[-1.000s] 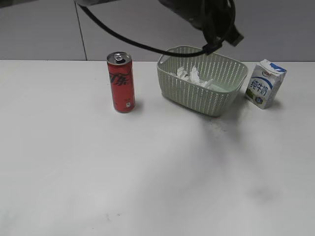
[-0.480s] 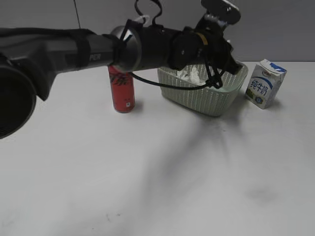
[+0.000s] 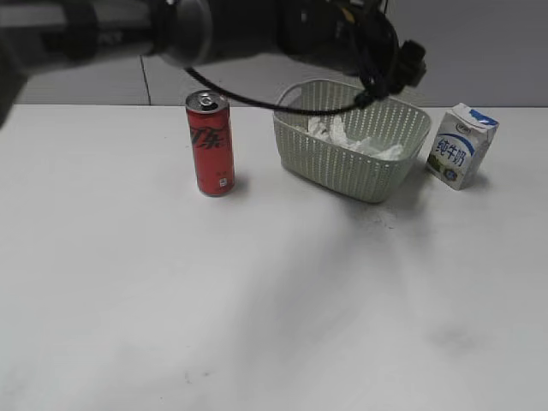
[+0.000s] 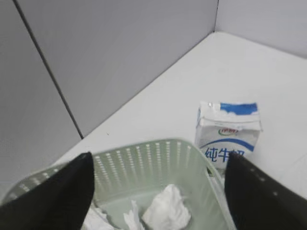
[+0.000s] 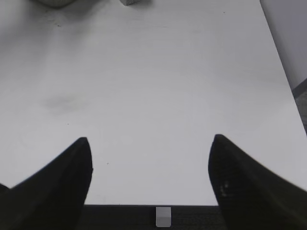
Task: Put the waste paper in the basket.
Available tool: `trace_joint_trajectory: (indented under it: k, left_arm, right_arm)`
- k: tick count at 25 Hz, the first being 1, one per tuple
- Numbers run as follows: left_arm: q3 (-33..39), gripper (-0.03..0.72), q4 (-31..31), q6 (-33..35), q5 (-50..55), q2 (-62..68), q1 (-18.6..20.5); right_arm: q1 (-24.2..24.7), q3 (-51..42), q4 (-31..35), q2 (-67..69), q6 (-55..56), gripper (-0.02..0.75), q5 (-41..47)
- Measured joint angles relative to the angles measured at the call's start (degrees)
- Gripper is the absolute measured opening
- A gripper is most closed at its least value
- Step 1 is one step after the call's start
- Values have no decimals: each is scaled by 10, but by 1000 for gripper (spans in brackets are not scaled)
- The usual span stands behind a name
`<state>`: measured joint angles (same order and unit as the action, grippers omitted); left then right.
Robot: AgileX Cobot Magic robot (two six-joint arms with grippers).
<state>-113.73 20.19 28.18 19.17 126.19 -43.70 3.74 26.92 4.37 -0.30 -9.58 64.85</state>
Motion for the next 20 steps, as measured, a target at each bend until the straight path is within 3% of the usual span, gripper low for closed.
trace_joint_trajectory:
  k: [4, 12, 15, 20]
  left_arm:
    - [-2, 579, -7, -34, 116, -70, 37]
    - [-2, 568, -110, -171, 312, -142, 131]
    - [-2, 568, -135, -187, 382, -158, 175]
    - [-2, 567, -154, -206, 492, -168, 281]
  right_arm:
    - [0, -7, -7, 0, 0, 572, -37]
    - [0, -28, -9, 0, 14, 572, -104]
    - [0, -28, -9, 0, 15, 572, -106]
    - [0, -29, -9, 0, 15, 572, -106]
